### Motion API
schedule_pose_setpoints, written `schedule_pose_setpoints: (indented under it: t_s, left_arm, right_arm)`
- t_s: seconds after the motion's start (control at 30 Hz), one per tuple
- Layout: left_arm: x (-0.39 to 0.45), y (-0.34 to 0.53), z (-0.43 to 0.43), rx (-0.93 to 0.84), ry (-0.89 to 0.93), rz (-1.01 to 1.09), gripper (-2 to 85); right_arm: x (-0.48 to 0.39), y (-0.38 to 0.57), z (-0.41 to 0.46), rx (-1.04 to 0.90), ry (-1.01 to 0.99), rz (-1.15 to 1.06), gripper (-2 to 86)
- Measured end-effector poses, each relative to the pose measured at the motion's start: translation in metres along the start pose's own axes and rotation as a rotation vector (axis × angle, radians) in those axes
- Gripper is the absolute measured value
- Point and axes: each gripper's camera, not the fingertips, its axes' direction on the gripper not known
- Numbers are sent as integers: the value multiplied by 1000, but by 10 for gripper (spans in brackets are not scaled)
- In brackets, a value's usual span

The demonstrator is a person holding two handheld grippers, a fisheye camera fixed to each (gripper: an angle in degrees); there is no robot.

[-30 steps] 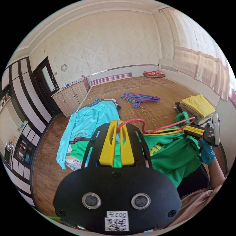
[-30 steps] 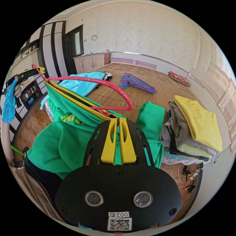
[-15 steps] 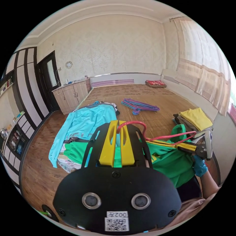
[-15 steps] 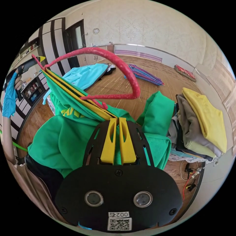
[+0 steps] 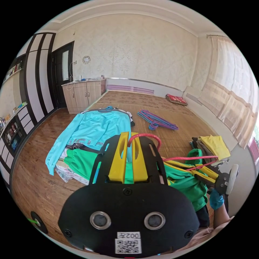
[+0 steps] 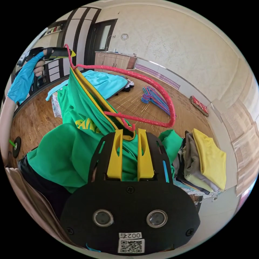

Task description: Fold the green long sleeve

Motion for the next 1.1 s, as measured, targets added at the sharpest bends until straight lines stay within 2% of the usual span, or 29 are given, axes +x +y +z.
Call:
schedule_pose_setpoints:
  t_s: [0.33, 0.6, 1.1]
  left_arm:
    - [-5, 5, -5, -26, -47, 34, -8]
    - [-6, 7, -12, -41, -77, 38, -8]
    - [-26, 17, -33, -56, -102, -18, -12]
  right_arm:
    - [-26, -27, -22, 21, -19, -78, 130]
    - [-14, -44, -40, 39, -120, -8, 127]
    - [-45, -76, -103, 63, -41, -135, 121]
